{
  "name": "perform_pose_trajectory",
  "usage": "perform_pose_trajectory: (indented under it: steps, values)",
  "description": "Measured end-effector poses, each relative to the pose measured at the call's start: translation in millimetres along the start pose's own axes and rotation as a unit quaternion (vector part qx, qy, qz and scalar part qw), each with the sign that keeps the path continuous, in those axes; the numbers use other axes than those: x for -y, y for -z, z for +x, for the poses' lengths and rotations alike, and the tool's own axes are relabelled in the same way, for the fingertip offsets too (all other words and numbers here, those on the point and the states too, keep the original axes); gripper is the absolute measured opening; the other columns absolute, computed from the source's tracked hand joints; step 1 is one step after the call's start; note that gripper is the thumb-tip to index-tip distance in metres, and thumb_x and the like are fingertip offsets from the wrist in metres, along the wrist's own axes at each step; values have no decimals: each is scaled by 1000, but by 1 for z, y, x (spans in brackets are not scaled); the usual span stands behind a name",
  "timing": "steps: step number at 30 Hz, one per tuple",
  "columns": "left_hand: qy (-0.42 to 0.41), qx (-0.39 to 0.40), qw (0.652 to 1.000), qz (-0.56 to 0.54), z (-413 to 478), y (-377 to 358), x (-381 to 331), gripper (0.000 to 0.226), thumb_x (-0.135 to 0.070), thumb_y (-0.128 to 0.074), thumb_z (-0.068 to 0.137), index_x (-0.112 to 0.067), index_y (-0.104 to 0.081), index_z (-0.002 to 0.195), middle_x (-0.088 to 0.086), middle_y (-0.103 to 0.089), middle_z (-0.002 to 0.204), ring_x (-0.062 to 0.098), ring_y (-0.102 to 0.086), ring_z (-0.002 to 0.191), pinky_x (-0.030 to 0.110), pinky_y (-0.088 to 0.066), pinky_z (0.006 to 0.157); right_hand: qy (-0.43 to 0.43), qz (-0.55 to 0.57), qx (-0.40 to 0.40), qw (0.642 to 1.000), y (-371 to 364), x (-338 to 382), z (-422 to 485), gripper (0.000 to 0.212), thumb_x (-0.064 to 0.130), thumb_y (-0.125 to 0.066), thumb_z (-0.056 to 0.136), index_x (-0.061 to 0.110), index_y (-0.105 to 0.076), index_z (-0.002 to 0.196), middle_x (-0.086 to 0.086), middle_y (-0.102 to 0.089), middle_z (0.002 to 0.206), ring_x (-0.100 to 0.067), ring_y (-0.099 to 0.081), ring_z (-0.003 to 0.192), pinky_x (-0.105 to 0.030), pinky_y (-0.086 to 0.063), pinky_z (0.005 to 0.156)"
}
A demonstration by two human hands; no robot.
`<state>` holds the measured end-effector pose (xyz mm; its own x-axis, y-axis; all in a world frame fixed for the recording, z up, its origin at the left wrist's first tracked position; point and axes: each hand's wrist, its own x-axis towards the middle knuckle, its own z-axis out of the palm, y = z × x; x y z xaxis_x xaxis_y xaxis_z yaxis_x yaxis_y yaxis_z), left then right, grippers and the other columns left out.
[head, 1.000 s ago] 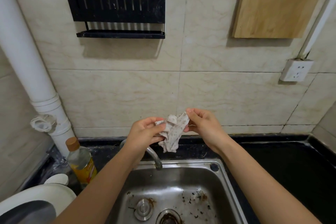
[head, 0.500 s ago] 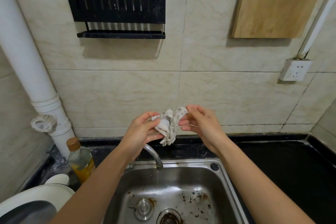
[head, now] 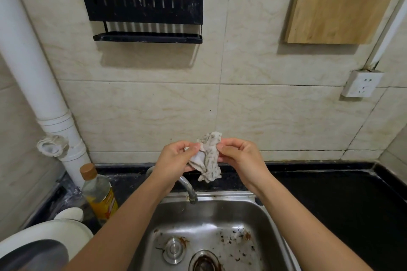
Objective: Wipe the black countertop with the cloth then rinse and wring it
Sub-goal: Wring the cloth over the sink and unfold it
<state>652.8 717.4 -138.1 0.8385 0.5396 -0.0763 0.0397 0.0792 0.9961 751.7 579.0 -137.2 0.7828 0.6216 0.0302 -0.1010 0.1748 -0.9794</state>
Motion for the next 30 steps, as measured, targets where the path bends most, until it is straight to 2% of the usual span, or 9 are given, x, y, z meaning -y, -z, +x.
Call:
perform_pose_trajectory:
  steps: [5, 8, 11, 15, 18, 20, 24, 27, 30]
  values:
    - [-9, -51, 998, 42, 1, 3, 2, 14, -10, -61, 87, -2, -66, 77, 28, -67, 96, 34, -68, 92, 37, -58, 79, -43, 24, -46, 998, 13, 1, 2, 17, 0, -48, 96, -6, -64, 99, -20, -72, 97, -27, -70, 89, -30, -58, 75]
    - [-9, -34, 999, 29, 0, 3, -3, 13, -3, -57, 86, 4, -64, 77, 26, -68, 93, 34, -68, 92, 35, -58, 75, -111, 140, -24, 984, 8, 7, 3, 26, 0, -37, 99, -9, -62, 100, -24, -68, 102, -27, -69, 87, -33, -58, 75]
    - [15, 0, 999, -43, -1, 1, -10, 16, 1, -50, 87, 1, -56, 73, 21, -67, 90, 29, -68, 86, 31, -58, 69, -185, 237, 2, 954, 3, 16, 4, 31, 0, -31, 98, -16, -55, 109, -33, -62, 115, -38, -62, 108, -44, -51, 92]
    - [42, 38, 992, -108, 3, 1, -23, 21, 7, -41, 85, -6, -56, 91, 16, -63, 97, 26, -62, 86, 36, -54, 72, -138, 56, -4, 989, -1, 26, 15, 32, 0, -32, 97, -6, -64, 96, -29, -65, 109, -44, -58, 113, -55, -42, 103]
    - [10, -4, 997, -74, 12, 0, -43, 38, 8, -31, 84, -5, -65, 97, 15, -70, 92, 23, -66, 81, 31, -56, 66, -73, -30, 32, 996, -11, 44, 24, 24, 18, -49, 98, 1, -67, 92, -15, -69, 90, -28, -67, 84, -40, -57, 75]
    - [-10, -31, 995, -91, 20, 2, -63, 40, 7, -29, 81, 1, -67, 92, 15, -70, 84, 24, -65, 75, 26, -55, 59, -67, -66, 108, 990, -15, 57, 29, 38, 42, -69, 82, 6, -71, 95, -7, -65, 81, -16, -59, 71, -26, -46, 61]
    - [-25, 7, 998, -64, 32, 17, -97, 13, -18, -51, 80, -7, -58, 79, 17, -50, 79, 29, -48, 72, 33, -40, 62, -26, -166, 193, 967, -21, 81, 40, 46, 48, -79, 71, 16, -73, 103, 0, -69, 99, -13, -59, 91, -28, -44, 76]
    - [-84, 65, 994, 12, 35, 29, -119, 22, -19, -66, 81, 1, -67, 89, 19, -67, 91, 35, -62, 83, 38, -48, 77, 12, -167, 236, 957, -31, 100, 47, 43, 39, -73, 79, 20, -66, 118, 3, -70, 112, -17, -63, 106, -36, -48, 93]
    - [-115, 69, 989, 56, 34, 34, -137, 22, -15, -64, 87, -1, -68, 103, 17, -72, 98, 30, -69, 93, 41, -54, 87, 71, -259, 203, 942, -42, 116, 58, 30, 28, -73, 84, 19, -68, 113, 0, -73, 106, -15, -67, 98, -37, -51, 91]
